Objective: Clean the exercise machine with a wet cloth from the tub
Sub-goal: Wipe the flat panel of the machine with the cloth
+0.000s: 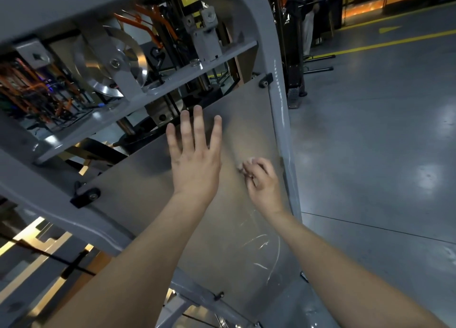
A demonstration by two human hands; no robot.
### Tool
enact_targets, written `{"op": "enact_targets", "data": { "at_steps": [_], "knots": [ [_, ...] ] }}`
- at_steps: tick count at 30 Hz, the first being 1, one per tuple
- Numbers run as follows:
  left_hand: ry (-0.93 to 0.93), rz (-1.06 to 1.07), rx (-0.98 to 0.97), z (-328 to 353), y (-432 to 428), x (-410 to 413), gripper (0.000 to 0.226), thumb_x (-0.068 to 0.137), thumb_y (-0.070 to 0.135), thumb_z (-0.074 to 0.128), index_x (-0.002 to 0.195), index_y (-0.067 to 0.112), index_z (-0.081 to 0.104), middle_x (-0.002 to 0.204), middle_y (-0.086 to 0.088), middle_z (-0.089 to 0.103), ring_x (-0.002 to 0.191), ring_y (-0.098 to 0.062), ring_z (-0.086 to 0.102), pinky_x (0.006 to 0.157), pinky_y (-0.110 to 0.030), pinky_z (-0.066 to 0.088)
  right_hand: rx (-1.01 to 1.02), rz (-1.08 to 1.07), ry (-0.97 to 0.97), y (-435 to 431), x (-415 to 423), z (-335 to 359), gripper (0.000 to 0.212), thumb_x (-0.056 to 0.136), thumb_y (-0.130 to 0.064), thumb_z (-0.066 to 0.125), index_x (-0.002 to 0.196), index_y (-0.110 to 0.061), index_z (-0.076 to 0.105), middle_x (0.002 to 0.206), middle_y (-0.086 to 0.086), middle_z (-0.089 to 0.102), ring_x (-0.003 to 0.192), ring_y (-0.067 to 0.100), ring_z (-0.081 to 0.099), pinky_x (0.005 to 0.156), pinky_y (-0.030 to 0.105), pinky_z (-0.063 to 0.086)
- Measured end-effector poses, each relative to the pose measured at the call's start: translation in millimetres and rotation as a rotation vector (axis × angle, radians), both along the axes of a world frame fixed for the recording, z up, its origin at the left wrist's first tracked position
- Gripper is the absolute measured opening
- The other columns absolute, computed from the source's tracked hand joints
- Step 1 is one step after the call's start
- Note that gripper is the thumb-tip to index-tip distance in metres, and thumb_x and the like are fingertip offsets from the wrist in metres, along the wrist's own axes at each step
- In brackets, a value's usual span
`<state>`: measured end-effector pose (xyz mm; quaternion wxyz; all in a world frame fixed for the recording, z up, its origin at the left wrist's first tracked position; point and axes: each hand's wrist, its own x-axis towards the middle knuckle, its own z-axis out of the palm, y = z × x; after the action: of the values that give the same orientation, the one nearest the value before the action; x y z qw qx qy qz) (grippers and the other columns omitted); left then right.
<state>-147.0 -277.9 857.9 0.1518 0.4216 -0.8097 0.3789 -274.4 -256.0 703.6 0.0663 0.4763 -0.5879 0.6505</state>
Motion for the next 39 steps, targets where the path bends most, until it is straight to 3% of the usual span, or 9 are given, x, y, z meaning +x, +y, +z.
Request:
{"op": "enact_targets", "data": {
  "at_steps": [3, 7, 11, 16, 23, 29, 33, 35, 39],
  "knots": [
    [-0.018, 0.01, 0.004, -0.9, -0.1, -0.1, 0.108, 0.084, 0.038, 0.08, 0.163, 0.02, 0.008, 0.166, -0.025, -0.003, 0.153, -0.046, 0.0, 0.117, -0.062, -0.013, 0.115, 0.021, -0.072, 10.3, 4.0, -19.9, 0.018, 0.091, 0.007, 0.057, 0.096, -0.005, 0.07, 0.103, -0.001, 0.052, 0.093, 0.024, 0.066, 0.086, 0.042, 0.055],
    [-0.009, -0.004, 0.003, -0.5, -1.3, -1.4, 0.105, 0.084, 0.037, 0.079, 0.163, 0.019, 0.013, 0.166, -0.026, 0.0, 0.153, -0.047, 0.002, 0.118, -0.062, -0.012, 0.069, 0.042, -0.112, 9.3, -1.4, 33.0, 0.03, 0.087, 0.006, 0.06, 0.109, -0.012, 0.069, 0.11, 0.001, 0.055, 0.097, 0.023, 0.068, 0.09, 0.017, 0.049],
    [-0.024, -0.019, 0.01, -2.0, -1.9, 0.5, 0.106, 0.085, 0.039, 0.078, 0.164, 0.019, 0.01, 0.167, -0.026, -0.002, 0.154, -0.045, 0.0, 0.119, -0.062, -0.013, -0.032, -0.005, -0.022, 2.9, 0.8, 51.0, 0.025, 0.089, 0.005, 0.058, 0.103, -0.014, 0.064, 0.108, -0.002, 0.052, 0.096, 0.018, 0.061, 0.086, 0.025, 0.05],
    [-0.083, -0.028, 0.008, -6.4, 0.7, 3.7, 0.099, 0.091, 0.03, 0.069, 0.164, 0.017, 0.002, 0.167, -0.021, -0.019, 0.155, -0.041, -0.016, 0.12, -0.063, -0.015, 0.105, 0.035, 0.064, 14.1, 5.2, -9.7, 0.026, 0.088, 0.007, 0.05, 0.098, -0.011, 0.066, 0.104, -0.009, 0.046, 0.094, 0.014, 0.061, 0.083, 0.043, 0.057],
    [-0.305, -0.005, 0.135, -55.3, 8.9, 21.2, 0.093, 0.102, 0.029, 0.051, 0.16, 0.015, -0.021, 0.162, -0.013, -0.037, 0.143, -0.038, -0.042, 0.114, -0.063, -0.025, 0.122, -0.065, -0.173, 17.7, -42.2, 14.1, 0.028, 0.091, 0.001, 0.062, 0.112, -0.015, 0.071, 0.108, -0.003, 0.053, 0.089, 0.009, 0.059, 0.085, 0.001, 0.038],
    [-0.323, 0.017, 0.129, -57.0, -3.1, 22.9, 0.101, 0.1, 0.03, 0.058, 0.159, 0.017, -0.023, 0.16, -0.012, -0.042, 0.143, -0.036, -0.043, 0.111, -0.062, -0.031, 0.134, -0.052, -0.204, -1.5, 1.4, -18.5, 0.02, 0.086, 0.008, 0.061, 0.098, -0.006, 0.071, 0.101, 0.005, 0.056, 0.087, 0.013, 0.059, 0.08, 0.004, 0.038],
    [-0.325, 0.024, 0.098, -58.9, -4.9, 21.4, 0.104, 0.099, 0.031, 0.06, 0.159, 0.017, -0.024, 0.159, -0.014, -0.043, 0.144, -0.038, -0.042, 0.111, -0.064, -0.03, 0.17, 0.091, -0.025, 12.0, 4.6, -45.6, 0.022, 0.088, 0.005, 0.058, 0.098, -0.011, 0.069, 0.103, -0.01, 0.051, 0.089, 0.018, 0.063, 0.083, 0.017, 0.048],
    [-0.321, 0.017, 0.106, -60.1, -4.4, 20.0, 0.105, 0.099, 0.03, 0.061, 0.159, 0.017, -0.025, 0.159, -0.014, -0.043, 0.144, -0.038, -0.041, 0.111, -0.064, -0.03, 0.164, 0.094, 0.018, 11.6, -11.8, -28.5, 0.023, 0.088, 0.0, 0.056, 0.104, -0.011, 0.069, 0.105, -0.004, 0.054, 0.091, 0.016, 0.063, 0.083, 0.026, 0.051],
    [-0.323, 0.017, 0.099, -60.9, -5.1, 21.5, 0.11, 0.096, 0.031, 0.065, 0.159, 0.018, -0.023, 0.161, -0.013, -0.04, 0.147, -0.037, -0.037, 0.113, -0.064, -0.029, 0.061, -0.049, -0.085, -6.8, -29.5, 17.0, 0.024, 0.089, -0.002, 0.058, 0.108, -0.011, 0.07, 0.106, 0.005, 0.056, 0.092, 0.011, 0.061, 0.084, 0.016, 0.047]
  ]
}}
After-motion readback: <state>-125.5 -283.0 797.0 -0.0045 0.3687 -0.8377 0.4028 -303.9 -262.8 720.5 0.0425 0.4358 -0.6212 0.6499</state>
